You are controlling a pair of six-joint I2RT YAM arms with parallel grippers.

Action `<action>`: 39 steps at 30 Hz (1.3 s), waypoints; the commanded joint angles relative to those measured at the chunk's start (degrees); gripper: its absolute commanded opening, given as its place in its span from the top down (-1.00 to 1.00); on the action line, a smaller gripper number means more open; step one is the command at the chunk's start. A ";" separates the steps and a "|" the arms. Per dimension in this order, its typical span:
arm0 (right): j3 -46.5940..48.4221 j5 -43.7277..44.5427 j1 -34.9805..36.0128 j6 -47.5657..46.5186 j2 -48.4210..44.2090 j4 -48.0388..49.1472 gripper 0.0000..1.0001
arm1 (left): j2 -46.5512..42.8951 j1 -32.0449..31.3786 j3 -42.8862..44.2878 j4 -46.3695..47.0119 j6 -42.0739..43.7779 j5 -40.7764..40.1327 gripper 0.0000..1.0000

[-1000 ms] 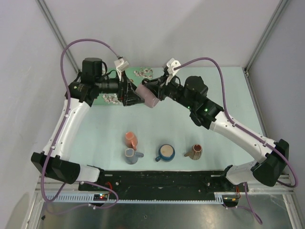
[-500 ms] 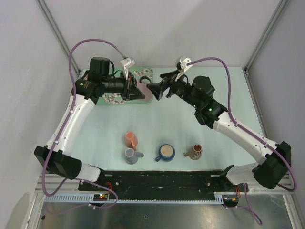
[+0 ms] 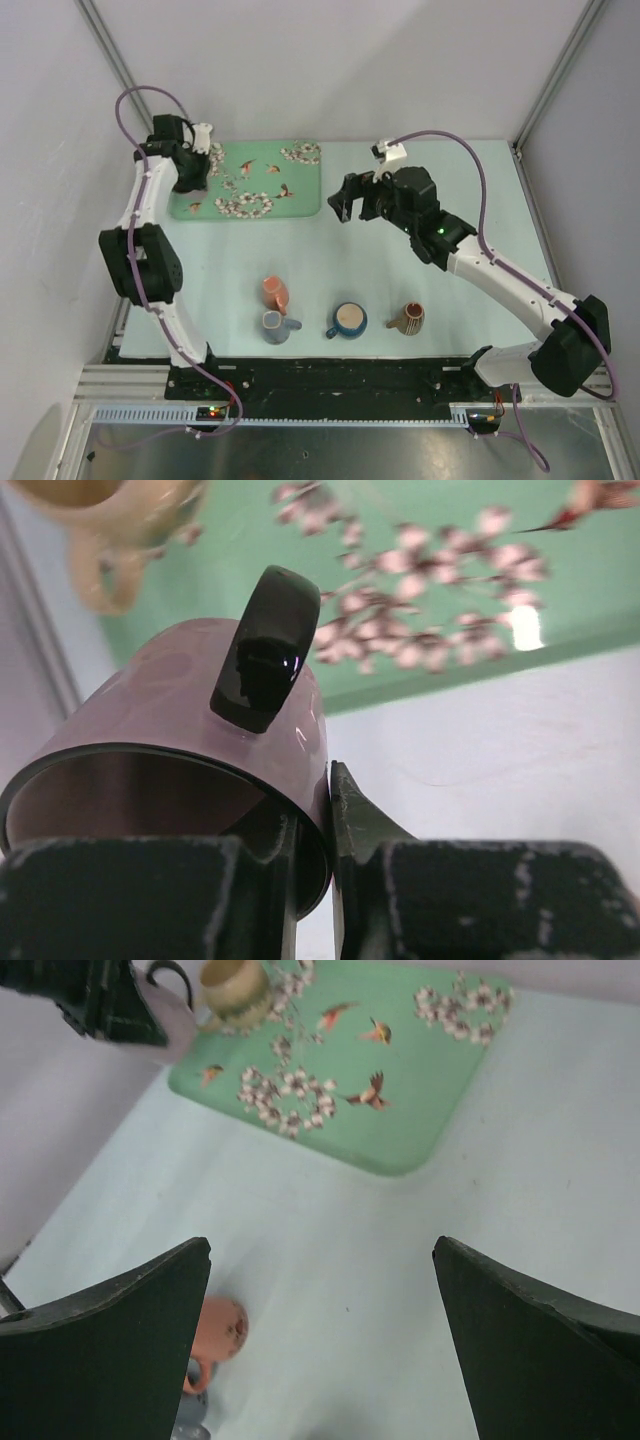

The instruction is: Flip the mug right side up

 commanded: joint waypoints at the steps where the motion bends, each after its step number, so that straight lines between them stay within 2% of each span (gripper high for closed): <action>1: -1.64 2.22 -0.04 0.33 -0.54 -3.52 -0.99 | 3.03 0.83 7.16 1.75 6.40 -5.82 1.00; 8: -4.31 3.17 0.03 0.21 -1.29 -6.79 -0.99 | 11.28 0.92 10.93 0.91 10.79 -8.90 1.00; 16: -8.62 4.47 -0.02 -0.05 -4.47 -9.31 -0.99 | 17.19 1.51 10.47 -0.61 14.37 -1.11 1.00; 21: -11.09 1.16 0.77 -1.30 -6.01 -6.09 -0.99 | 20.34 1.77 11.35 -1.04 16.39 1.31 0.98; 22: -11.37 1.04 1.35 -1.70 -6.17 -5.41 -0.99 | 20.65 1.90 11.47 -1.00 16.47 1.77 0.92; 24: -11.67 1.05 2.99 -3.10 -6.11 -4.72 -0.99 | 20.97 2.22 11.80 -1.02 16.58 2.98 0.53; 27: -11.79 0.96 6.88 -6.54 -4.83 -4.11 -0.99 | 20.42 2.85 12.13 -1.02 17.14 4.14 -0.19; 29: -11.82 0.92 11.10 -9.19 -3.49 -3.50 -0.99 | 19.00 3.47 12.30 -1.04 17.30 4.96 -0.45; 32: -11.66 -1.35 16.87 -13.70 -0.97 -2.84 -0.99 | 15.38 4.45 12.46 -1.04 17.45 6.78 -0.62; 37: -8.52 -2.99 24.19 -16.40 3.59 -5.74 -0.99 | 5.18 5.00 9.78 -1.03 17.78 9.10 -0.73; 39: -8.16 -9.58 26.37 -20.51 4.11 -8.12 -0.99 | 0.71 4.97 6.90 -1.00 17.79 10.70 -0.76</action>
